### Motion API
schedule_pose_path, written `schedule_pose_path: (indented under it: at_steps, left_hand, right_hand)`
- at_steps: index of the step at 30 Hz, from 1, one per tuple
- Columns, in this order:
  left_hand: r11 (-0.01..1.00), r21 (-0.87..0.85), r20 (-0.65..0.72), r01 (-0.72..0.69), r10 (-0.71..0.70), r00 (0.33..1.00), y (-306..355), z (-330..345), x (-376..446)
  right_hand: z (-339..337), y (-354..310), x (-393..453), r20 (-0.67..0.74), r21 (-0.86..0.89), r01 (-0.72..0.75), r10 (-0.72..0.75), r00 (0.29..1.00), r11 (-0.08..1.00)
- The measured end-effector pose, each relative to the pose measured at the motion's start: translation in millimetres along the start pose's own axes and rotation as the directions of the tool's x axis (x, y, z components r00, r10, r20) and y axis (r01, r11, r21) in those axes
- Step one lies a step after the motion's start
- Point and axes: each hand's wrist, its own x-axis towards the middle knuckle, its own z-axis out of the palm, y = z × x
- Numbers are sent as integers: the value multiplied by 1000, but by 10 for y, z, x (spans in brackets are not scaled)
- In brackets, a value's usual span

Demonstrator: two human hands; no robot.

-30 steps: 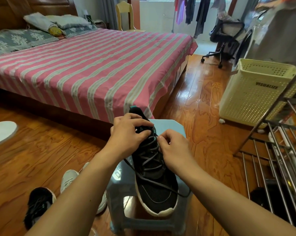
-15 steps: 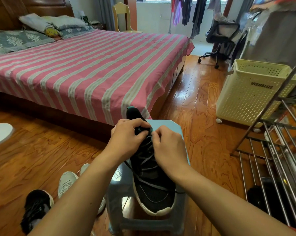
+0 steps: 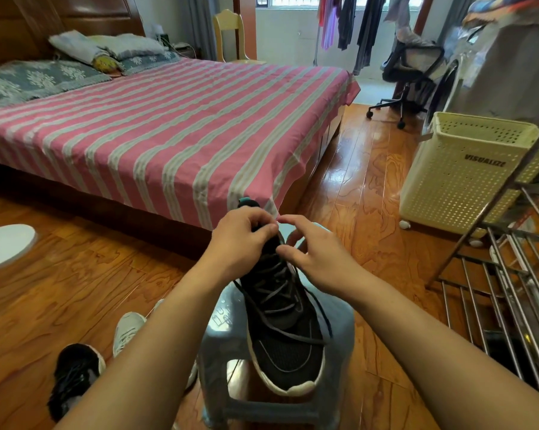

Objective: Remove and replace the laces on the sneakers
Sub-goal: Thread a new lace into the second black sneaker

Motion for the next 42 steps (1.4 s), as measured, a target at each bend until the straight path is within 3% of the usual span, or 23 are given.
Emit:
schedule_pose_path:
  at_steps: [3, 5, 8, 10, 11, 13, 16, 18, 20, 23, 25, 26, 28, 29, 30, 32, 35, 37, 39, 41, 42]
  left_hand:
    - [999, -41, -86, 22, -26, 996, 292, -224, 113]
    - [989, -144, -213, 35, -66, 975, 517, -541, 317]
    - [900, -431, -504, -58, -187, 843, 756, -1262, 852]
    - [796, -576, -616, -189, -270, 740, 857, -1709, 1125]
    - [757, -608, -633, -240, -280, 721, 863, -1840, 1216]
    - [769, -595, -616, -235, -249, 747, 805, -1908, 1360]
    - [898, -436, -398, 56, -248, 883, 705, -1656, 1274]
    - [953, -77, -238, 293, -303, 923, 589, -1399, 960]
    - [887, 171, -85, 428, -420, 904, 416, -1095, 496]
    - [890, 48, 106, 453, -456, 884, 167, -599, -120]
    - [936, -139, 68, 323, -317, 946, 42, -333, -351]
    - [960, -151, 15, 236, -237, 971, -15, -236, -417]
    - [993, -24, -39, 114, -115, 993, -169, -129, -460]
    - [993, 20, 2, 113, -113, 994, -247, -111, -467]
    - [985, -3, 71, 171, -171, 983, -312, -113, -461]
    - [929, -212, 164, 304, -273, 948, -380, -105, -472]
    - [767, -468, 86, 439, -454, 887, -351, 40, -528]
    - [783, -394, -95, 481, -556, 826, -242, 153, -558]
    - [849, -216, -218, 481, -523, 824, -119, 206, -581]
    - [901, -67, -254, 429, -431, 866, -21, 184, -596]
    - [909, -34, -250, 414, -409, 878, -13, 171, -585]
  right_hand:
    - [0, 49, -31, 121, -12, 50, -48, 992, 999]
    - [-20, 44, -20, 124, 48, 22, -28, 992, 999]
    - [-53, -58, -6, 152, 209, -60, 28, 988, 976]
    - [-47, -101, 10, 151, 206, -59, 28, 988, 977]
    - [-26, -92, 26, 140, 162, -46, 23, 990, 986]
    - [29, -61, 68, 100, 82, -33, 25, 995, 996]
    - [65, -103, 137, -27, 22, -55, 55, 998, 998]
    - [64, -137, 178, -83, 41, -76, 79, 993, 996]
    - [63, -143, 198, -103, 121, -116, 129, 986, 986]
    - [54, -193, 182, -61, 196, -112, 126, 990, 974]
    - [21, -219, 156, 33, 217, -61, 55, 998, 974]
    - [1, -211, 154, 74, 174, -23, 11, 997, 984]
    - [-42, -154, 155, 124, 77, 27, -36, 992, 997]
    - [-56, -121, 147, 139, 38, 37, -42, 989, 999]
    - [-50, -88, 140, 135, 17, 42, -44, 990, 999]
    - [1, -77, 91, 135, 6, 15, -16, 991, 1000]
    - [107, -142, 19, 137, 138, -195, 176, 975, 971]
    - [181, -162, 0, 153, 201, -334, 308, 939, 921]
    - [263, -221, -22, 58, 123, -419, 415, 908, 900]
    - [306, -296, -101, -77, -181, -357, 349, 934, 916]
    - [317, -357, -149, -110, -373, -261, 237, 965, 890]
